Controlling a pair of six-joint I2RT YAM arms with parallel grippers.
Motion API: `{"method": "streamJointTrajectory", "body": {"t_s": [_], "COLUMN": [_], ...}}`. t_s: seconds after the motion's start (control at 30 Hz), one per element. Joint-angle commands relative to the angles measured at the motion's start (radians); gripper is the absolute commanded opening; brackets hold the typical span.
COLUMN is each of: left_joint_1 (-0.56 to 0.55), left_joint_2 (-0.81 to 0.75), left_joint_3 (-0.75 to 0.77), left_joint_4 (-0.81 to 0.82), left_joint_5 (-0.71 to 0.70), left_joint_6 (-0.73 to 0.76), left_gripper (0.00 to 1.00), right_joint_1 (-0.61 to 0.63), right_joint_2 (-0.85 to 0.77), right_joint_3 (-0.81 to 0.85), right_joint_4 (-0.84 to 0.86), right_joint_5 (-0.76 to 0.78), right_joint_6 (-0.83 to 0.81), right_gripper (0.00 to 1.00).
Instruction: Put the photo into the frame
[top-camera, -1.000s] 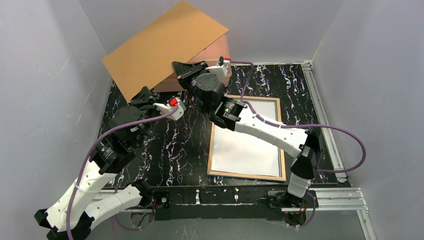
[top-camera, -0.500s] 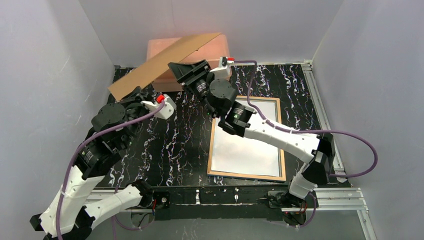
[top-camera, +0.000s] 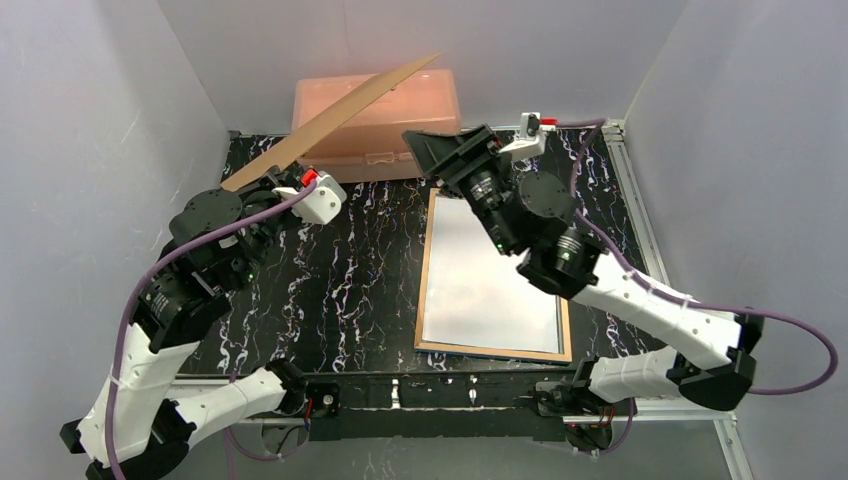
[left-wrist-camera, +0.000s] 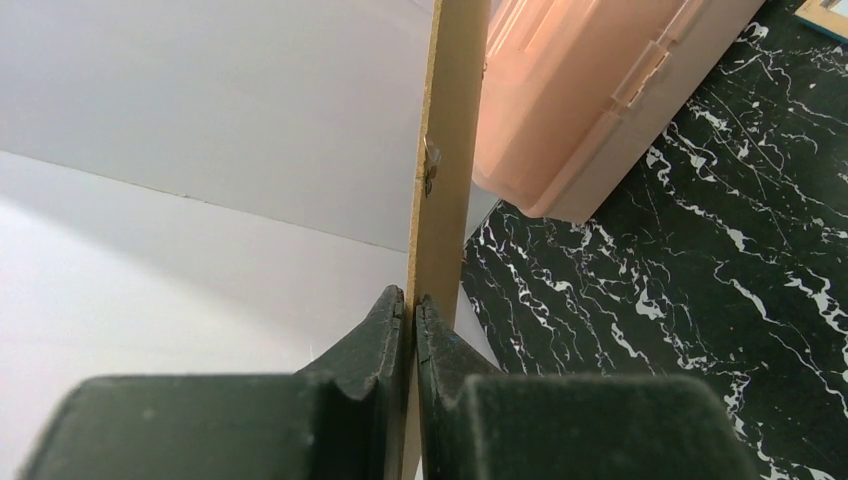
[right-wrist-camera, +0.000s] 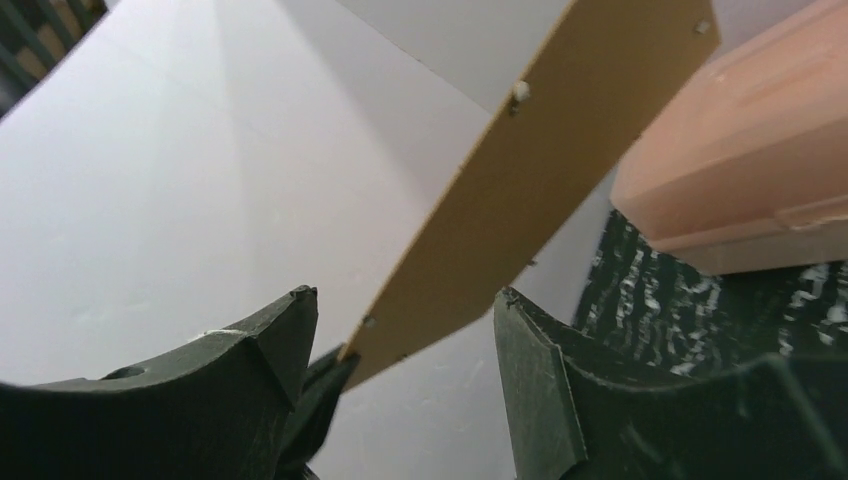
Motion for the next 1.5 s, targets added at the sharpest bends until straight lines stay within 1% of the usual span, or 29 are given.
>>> {"method": "streamJointTrajectory", "body": {"t_s": [0.0,0.1,0.23,0.3,0.37,0.47,0.53,0.57,0.67,0.8,0.9,0.97,1.07,1.17,1.3,1.47], "left_joint_1": [0.003,0.003,0.003,0.003,0.004,0.003,0.002,0.002,0.003,0.003,0.002,0.003,0.002,0.003,0.004,0.004], "left_joint_2": [-0.021,-0.010,0.004,-0.007,-0.024,-0.040,-0.044,-0.046,-0.055,-0.057,-0.059,-0.064,-0.067,-0.068,-0.061,-0.063], "left_joint_3": [0.057,0.108,0.186,0.195,0.185,0.168,0.164,0.160,0.151,0.154,0.158,0.159,0.159,0.163,0.179,0.176], "left_joint_4": [0.131,0.093,0.043,0.044,0.046,0.052,0.054,0.058,0.066,0.064,0.058,0.059,0.053,0.045,0.032,0.026], "left_joint_5": [-0.019,-0.010,0.008,0.026,0.046,0.061,0.061,0.063,0.068,0.070,0.071,0.070,0.071,0.071,0.074,0.081], "left_joint_6": [0.001,-0.002,-0.013,-0.008,0.000,0.004,-0.001,-0.001,-0.004,-0.013,-0.016,-0.018,-0.026,-0.034,-0.054,-0.057], "left_gripper": [0.00,0.00,0.00,0.00,0.00,0.00,0.00,0.00,0.00,0.00,0.00,0.00,0.00,0.00,0.00,0.00], "right_joint_1": [-0.002,-0.002,-0.002,-0.008,-0.048,-0.201,-0.347,-0.418,-0.579,-0.799,-0.937,-1.016,-1.095,-1.147,-1.156,-1.167], "right_joint_2": [-0.078,-0.093,-0.073,-0.064,-0.062,-0.088,-0.116,-0.126,-0.111,-0.045,0.007,0.053,0.122,0.174,0.192,0.219], "right_joint_3": [-0.076,-0.155,-0.232,-0.236,-0.230,-0.260,-0.304,-0.320,-0.339,-0.373,-0.410,-0.414,-0.428,-0.440,-0.484,-0.555], "right_joint_4": [-0.262,-0.392,-0.497,-0.564,-0.636,-0.686,-0.667,-0.655,-0.638,-0.606,-0.538,-0.523,-0.496,-0.496,-0.478,-0.422], "right_joint_5": [0.030,0.035,0.027,0.074,0.112,0.049,-0.042,-0.068,-0.093,-0.224,-0.304,-0.353,-0.433,-0.484,-0.515,-0.612], "right_joint_6": [-0.123,-0.142,-0.163,-0.190,-0.213,-0.212,-0.214,-0.222,-0.253,-0.251,-0.275,-0.280,-0.281,-0.280,-0.273,-0.230], "right_gripper": [0.72,0.70,0.70,0.74,0.80,0.90,0.97,0.98,0.99,0.99,0.99,0.99,0.99,0.99,0.99,0.99]}}
